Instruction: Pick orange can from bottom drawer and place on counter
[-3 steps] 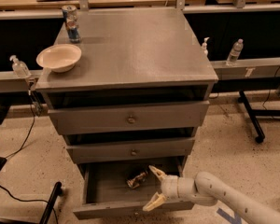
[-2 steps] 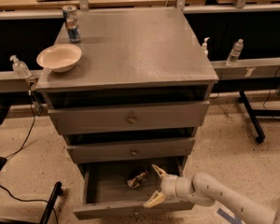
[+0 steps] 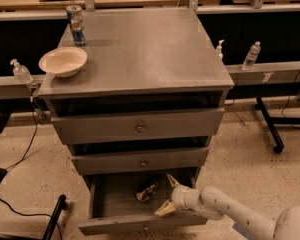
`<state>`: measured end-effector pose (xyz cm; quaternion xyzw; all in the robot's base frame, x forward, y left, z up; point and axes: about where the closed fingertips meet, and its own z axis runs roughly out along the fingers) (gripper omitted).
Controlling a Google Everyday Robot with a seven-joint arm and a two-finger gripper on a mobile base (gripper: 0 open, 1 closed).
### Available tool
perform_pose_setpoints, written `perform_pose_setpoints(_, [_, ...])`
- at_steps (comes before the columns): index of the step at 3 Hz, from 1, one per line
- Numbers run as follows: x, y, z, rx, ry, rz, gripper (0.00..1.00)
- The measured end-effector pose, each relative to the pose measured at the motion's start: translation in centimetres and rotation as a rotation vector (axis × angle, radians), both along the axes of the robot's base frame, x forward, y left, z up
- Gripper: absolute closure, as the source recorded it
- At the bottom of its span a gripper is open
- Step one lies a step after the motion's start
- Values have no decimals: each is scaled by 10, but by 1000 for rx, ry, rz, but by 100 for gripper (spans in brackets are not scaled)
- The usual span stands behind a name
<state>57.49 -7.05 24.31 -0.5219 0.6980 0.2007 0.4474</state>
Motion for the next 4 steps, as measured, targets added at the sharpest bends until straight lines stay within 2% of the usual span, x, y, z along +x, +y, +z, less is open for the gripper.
perform_pose_setpoints(1, [26,-5,-10,19,-18,-36,0])
perform_pose_setpoints(2, [45,-3,-24,68,-10,-66,0])
perform_pose_setpoints(4, [78,35,-57,104,35,-26,0])
